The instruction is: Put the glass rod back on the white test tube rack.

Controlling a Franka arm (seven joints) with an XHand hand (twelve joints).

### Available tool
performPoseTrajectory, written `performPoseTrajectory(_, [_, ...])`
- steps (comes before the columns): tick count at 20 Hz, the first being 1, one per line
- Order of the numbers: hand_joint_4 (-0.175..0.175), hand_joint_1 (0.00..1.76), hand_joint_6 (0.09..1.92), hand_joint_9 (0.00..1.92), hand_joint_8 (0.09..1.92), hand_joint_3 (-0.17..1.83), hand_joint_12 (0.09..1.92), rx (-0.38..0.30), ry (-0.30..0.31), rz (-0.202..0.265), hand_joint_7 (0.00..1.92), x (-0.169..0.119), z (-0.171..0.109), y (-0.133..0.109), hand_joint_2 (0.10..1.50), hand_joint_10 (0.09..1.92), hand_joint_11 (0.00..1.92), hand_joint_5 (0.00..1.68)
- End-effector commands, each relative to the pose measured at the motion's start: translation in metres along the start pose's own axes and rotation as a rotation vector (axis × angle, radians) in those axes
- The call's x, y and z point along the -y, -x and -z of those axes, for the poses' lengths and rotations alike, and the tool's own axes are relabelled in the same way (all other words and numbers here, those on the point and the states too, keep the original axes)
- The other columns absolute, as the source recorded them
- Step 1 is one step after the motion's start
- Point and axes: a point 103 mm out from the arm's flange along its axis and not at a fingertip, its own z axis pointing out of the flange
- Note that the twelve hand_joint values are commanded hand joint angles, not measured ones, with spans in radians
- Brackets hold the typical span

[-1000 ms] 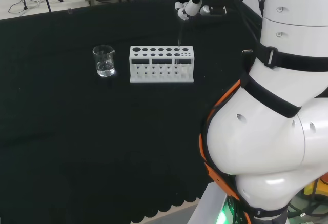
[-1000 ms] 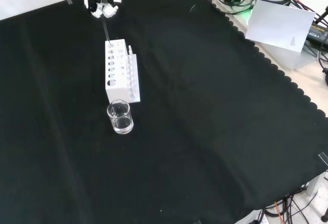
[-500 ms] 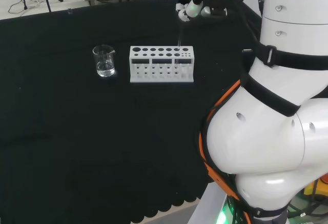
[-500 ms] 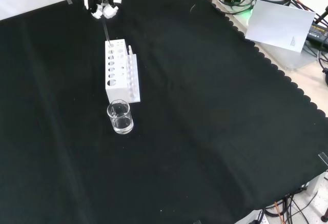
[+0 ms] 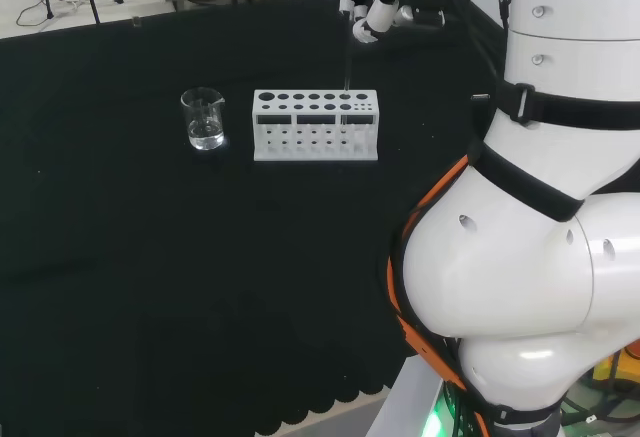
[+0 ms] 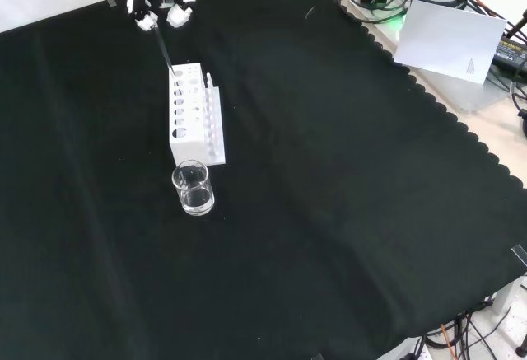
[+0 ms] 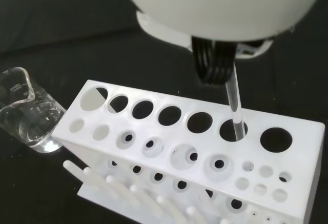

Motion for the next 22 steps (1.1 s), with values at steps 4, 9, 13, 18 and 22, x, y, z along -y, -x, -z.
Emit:
performPoseTrajectory(4, [-0.175, 1.42, 0.99, 1.71, 0.80, 0.96, 1.06, 0.002, -0.008, 0.000, 1.00, 0.001, -0.001, 0.001, 0.38, 0.93, 1.68, 0.74])
performPoseTrajectory(9, [-0.175, 1.41, 0.98, 1.72, 0.80, 0.96, 1.07, -0.008, 0.003, -0.001, 1.00, 0.003, 0.004, 0.004, 0.38, 0.94, 1.70, 0.73])
performPoseTrajectory(13, [-0.175, 1.41, 0.98, 1.72, 0.79, 0.96, 1.08, -0.007, 0.021, -0.003, 0.98, 0.007, 0.016, 0.006, 0.38, 0.95, 1.71, 0.72])
performPoseTrajectory(18, [-0.175, 1.41, 0.98, 1.72, 0.79, 0.96, 1.08, 0.003, 0.034, -0.017, 0.95, 0.009, 0.022, 0.006, 0.38, 0.95, 1.71, 0.70])
performPoseTrajectory(22, [-0.175, 1.42, 0.98, 1.72, 0.78, 0.96, 1.08, 0.006, 0.041, -0.023, 0.94, 0.009, 0.023, 0.008, 0.37, 0.95, 1.71, 0.69])
